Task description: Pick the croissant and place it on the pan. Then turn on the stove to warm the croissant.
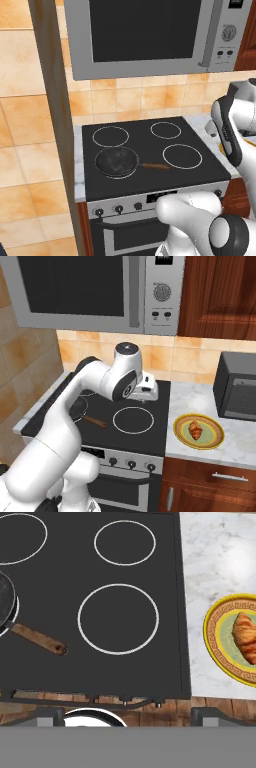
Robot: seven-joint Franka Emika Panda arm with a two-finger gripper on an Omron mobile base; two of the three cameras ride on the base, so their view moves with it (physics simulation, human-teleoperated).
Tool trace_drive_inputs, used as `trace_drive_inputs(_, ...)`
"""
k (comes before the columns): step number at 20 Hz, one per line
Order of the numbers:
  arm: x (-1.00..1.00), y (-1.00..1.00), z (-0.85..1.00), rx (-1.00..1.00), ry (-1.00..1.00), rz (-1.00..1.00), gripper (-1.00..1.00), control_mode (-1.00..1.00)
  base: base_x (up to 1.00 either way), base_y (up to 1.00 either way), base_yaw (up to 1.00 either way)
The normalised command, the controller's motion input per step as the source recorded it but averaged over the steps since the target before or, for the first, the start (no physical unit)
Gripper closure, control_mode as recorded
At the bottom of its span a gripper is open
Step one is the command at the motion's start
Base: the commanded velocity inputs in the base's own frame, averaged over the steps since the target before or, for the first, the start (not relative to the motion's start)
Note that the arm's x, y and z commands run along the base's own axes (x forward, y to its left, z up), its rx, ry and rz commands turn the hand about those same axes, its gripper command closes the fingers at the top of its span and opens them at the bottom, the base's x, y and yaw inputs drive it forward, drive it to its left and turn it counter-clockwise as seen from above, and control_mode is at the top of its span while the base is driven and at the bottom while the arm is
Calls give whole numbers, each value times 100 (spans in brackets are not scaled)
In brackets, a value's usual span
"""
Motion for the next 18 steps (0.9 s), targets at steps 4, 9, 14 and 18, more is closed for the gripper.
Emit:
trace_drive_inputs(4,0,-41,-19,0,0,-3,-100,-100,0,0,0)
trace_drive_inputs(9,0,-41,-17,0,0,-3,-100,-100,0,0,0)
trace_drive_inputs(14,0,-39,-14,0,0,-2,-100,-100,0,0,0)
trace_drive_inputs(18,0,-39,-12,0,0,-2,-100,-100,0,0,0)
